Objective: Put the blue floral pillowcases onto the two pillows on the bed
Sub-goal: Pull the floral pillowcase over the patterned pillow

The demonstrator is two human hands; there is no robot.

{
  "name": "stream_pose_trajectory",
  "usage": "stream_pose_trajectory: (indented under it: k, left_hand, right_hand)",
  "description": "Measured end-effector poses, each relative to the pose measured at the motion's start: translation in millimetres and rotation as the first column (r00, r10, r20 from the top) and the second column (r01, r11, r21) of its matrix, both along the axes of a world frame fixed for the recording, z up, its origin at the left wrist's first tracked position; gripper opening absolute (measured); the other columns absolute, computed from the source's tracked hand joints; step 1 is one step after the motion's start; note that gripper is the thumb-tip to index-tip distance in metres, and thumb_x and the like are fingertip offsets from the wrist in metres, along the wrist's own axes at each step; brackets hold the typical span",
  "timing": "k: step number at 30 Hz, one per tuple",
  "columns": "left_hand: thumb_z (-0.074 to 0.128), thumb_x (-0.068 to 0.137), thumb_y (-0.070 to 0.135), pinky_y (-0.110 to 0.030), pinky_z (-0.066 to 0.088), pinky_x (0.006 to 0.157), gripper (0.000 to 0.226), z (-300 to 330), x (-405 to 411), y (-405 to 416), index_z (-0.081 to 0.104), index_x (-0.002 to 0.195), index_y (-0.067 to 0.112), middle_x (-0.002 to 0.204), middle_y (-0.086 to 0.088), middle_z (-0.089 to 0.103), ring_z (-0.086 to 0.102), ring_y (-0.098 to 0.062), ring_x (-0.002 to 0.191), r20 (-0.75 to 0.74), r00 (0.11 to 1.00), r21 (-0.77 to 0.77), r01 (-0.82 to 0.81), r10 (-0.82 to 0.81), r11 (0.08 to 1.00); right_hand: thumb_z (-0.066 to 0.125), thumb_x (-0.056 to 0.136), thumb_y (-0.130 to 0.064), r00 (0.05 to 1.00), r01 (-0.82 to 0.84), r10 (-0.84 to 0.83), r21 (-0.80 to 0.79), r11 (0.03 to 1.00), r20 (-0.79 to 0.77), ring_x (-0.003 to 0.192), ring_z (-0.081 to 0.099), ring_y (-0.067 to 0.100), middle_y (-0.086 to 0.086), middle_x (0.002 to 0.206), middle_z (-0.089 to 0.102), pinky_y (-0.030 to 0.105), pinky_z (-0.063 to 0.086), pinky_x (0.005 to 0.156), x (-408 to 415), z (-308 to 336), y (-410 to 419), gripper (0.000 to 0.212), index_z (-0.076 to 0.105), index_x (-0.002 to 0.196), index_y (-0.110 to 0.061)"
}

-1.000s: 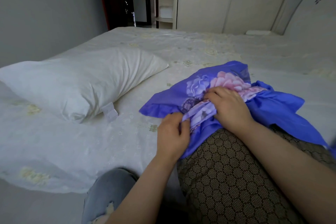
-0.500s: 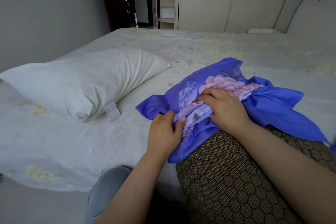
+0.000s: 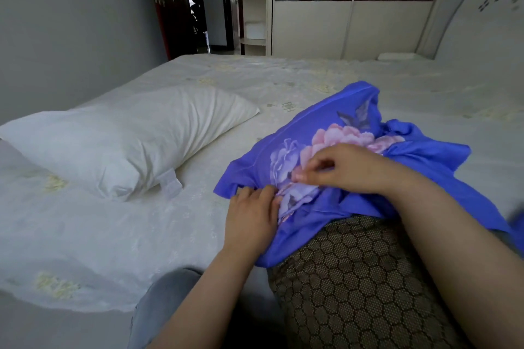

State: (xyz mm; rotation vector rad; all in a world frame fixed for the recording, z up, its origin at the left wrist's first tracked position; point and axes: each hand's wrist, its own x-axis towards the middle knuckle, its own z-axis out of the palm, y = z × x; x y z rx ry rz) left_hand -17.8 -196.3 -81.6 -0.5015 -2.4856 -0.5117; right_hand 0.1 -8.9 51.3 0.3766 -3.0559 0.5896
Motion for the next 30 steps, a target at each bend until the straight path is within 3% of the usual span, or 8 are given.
stream_pose_trajectory:
  k: [3,7,11,14,16,20,24,30]
  left_hand:
    - [0.023,0.092,0.047,-0.036,0.043,0.067,0.048,2.6,5.6,-0.7,0.056,0.117,0.022,0.085,-0.008,0.068,0.057,-0.032,0.082,0.076,0.996,0.038,0.04,-0.043,0.999]
    - [0.01,0.086,0.063,-0.034,0.041,0.075,0.066,16.3,4.2,3.1,0.034,0.142,0.037,0.092,-0.005,0.068,0.057,-0.028,0.092,0.076,0.996,-0.132,0.061,-0.051,0.989]
    - [0.029,0.085,0.053,-0.038,0.043,0.088,0.055,37.3,3.7,14.6,0.053,0.124,0.023,0.107,-0.009,0.062,0.05,-0.031,0.104,0.064,0.994,-0.313,0.102,-0.086,0.944]
    - [0.035,0.091,0.049,-0.034,0.043,0.096,0.051,48.2,8.7,26.0,0.057,0.119,0.012,0.131,-0.004,0.048,0.049,-0.025,0.116,0.177,0.942,-0.033,0.297,-0.286,0.954]
    - [0.042,0.092,0.054,-0.03,0.039,0.098,0.053,56.4,12.9,32.0,0.043,0.134,0.021,0.138,0.001,0.044,0.048,-0.02,0.122,0.334,0.875,0.189,0.303,-0.351,0.934]
    - [0.056,0.076,0.066,-0.034,0.034,0.106,0.088,70.5,14.5,49.8,0.006,0.145,0.047,0.151,0.003,0.026,0.035,-0.019,0.135,0.494,0.793,0.276,0.247,-0.357,0.929]
    - [0.069,0.075,0.056,-0.019,0.036,0.104,0.08,69.5,8.9,64.5,0.024,0.14,0.044,0.138,0.023,0.038,0.041,0.003,0.126,0.425,0.678,0.666,0.214,-0.6,0.714]
    - [0.057,0.089,0.011,-0.015,0.051,0.064,0.015,64.8,8.2,97.5,0.061,0.103,0.015,0.096,-0.001,0.064,0.065,0.002,0.07,0.379,0.445,0.903,0.017,-0.812,0.43]
  right_hand:
    - [0.052,0.074,-0.073,0.865,0.41,-0.375,0.041,0.911,-0.335,0.12,0.048,0.024,0.002,0.121,0.055,0.039,0.032,0.1,-12.6,-2.0,40.1,0.06,0.063,0.11,-0.027]
    - [0.059,0.06,-0.082,0.842,0.524,-0.488,-0.13,0.842,0.229,0.139,0.027,0.024,0.003,0.153,0.022,0.039,0.022,0.114,-17.4,-3.6,100.0,0.112,0.02,0.148,-0.025]
    - [0.065,0.063,-0.076,0.841,0.494,-0.321,-0.377,0.783,0.435,0.122,0.048,0.011,-0.004,0.146,0.04,0.035,0.034,0.108,-16.2,-39.7,171.4,0.096,0.033,0.14,-0.028]
    - [0.079,0.05,-0.067,0.809,0.556,-0.361,-0.404,0.726,0.464,0.091,0.055,0.015,0.011,0.115,0.062,0.029,0.046,0.084,16.7,-27.0,143.1,0.084,0.055,0.112,-0.016]
    - [0.075,0.077,-0.038,0.824,0.524,-0.342,-0.38,0.762,0.452,0.084,0.049,0.017,0.001,0.08,0.054,0.022,0.037,0.067,26.5,-26.5,130.2,0.057,0.057,0.115,-0.001]
    - [0.064,0.086,-0.024,0.862,0.495,-0.198,-0.689,0.53,0.467,0.074,0.068,0.006,0.002,0.086,0.07,0.013,0.049,0.056,38.7,-9.8,113.4,0.038,0.059,0.115,0.001]
    - [0.055,0.091,-0.019,0.85,0.523,-0.16,-0.77,0.366,0.501,0.063,0.07,0.015,0.005,0.08,0.074,0.023,0.057,0.056,37.4,35.9,110.4,0.034,0.059,0.121,-0.003]
    - [0.051,0.09,-0.006,0.905,0.388,-0.138,-0.646,0.657,0.402,0.044,0.062,0.012,0.007,0.062,0.067,0.019,0.051,0.043,26.4,131.5,60.6,0.012,0.062,0.084,-0.007]
